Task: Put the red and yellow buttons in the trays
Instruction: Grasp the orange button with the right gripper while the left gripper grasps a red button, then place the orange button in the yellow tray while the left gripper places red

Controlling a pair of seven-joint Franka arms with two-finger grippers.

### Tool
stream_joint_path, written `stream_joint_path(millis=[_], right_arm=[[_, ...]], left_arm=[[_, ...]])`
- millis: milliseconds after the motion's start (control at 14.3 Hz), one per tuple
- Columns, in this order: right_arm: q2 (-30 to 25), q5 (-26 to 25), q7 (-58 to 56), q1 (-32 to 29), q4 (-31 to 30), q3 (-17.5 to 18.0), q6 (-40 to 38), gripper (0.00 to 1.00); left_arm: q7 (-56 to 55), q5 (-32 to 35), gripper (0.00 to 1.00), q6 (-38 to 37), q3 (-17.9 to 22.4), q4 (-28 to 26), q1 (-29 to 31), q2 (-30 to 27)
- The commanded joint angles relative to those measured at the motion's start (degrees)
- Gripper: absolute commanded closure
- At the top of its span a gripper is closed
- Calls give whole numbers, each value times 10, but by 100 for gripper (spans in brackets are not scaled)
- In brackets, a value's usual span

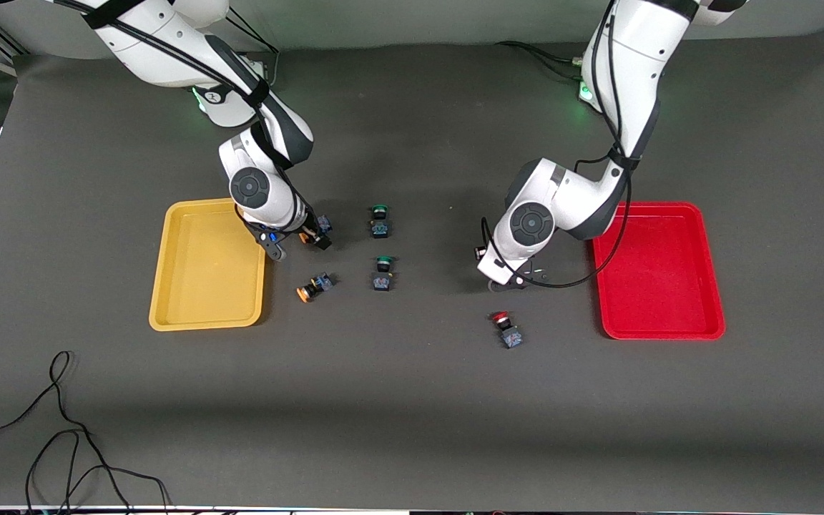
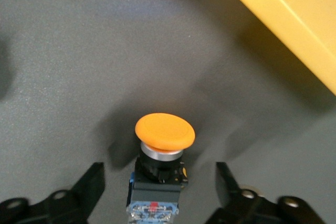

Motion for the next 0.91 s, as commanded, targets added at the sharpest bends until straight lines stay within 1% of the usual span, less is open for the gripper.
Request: stream_joint_path(millis=[0, 70, 140, 209, 279, 349, 419, 488, 558, 628, 698, 837], right_arm=[[2, -6, 18, 2, 7, -1, 5, 70], [-1, -6, 18, 2, 7, -1, 3, 82], [-9, -6, 18, 1, 9, -1, -2, 88], [-23, -5, 17, 0, 11, -1, -13, 89], [-43, -5, 16, -2, 15, -2, -37, 89], [-68, -3, 11, -9, 25, -2, -75, 89], [-92, -1, 7, -22, 40, -3, -119, 89], [-113, -1, -10, -35, 58, -3, -169, 89], [-132, 1, -47, -49, 78, -12, -222, 89], [-150, 2, -90, -54, 87, -42, -261, 89], [-166, 2, -146, -53, 87, -80, -279, 89], [-168, 2, -278, -53, 70, -169, -276, 88]], left_arm=[[-11, -7, 100, -136, 8, 34, 14, -69], [-9, -7, 100, -175, 8, 34, 33, -100], [-4, -6, 100, -206, 8, 29, 53, -131], [25, 0, 100, -245, 9, 19, 77, -161], [77, 2, 100, -275, 11, 15, 104, -180], [128, 5, 100, -299, 11, 4, 143, -196], [177, 25, 100, -303, 11, -11, 175, -206], [217, 66, 100, -290, 11, -40, 192, -213], [245, 76, 100, -266, 12, -62, 220, -216], [282, 77, 100, -236, 12, -90, 246, -216], [313, 80, 100, -189, 12, -123, 259, -212], [319, 88, 100, -79, 12, -193, 271, -199]])
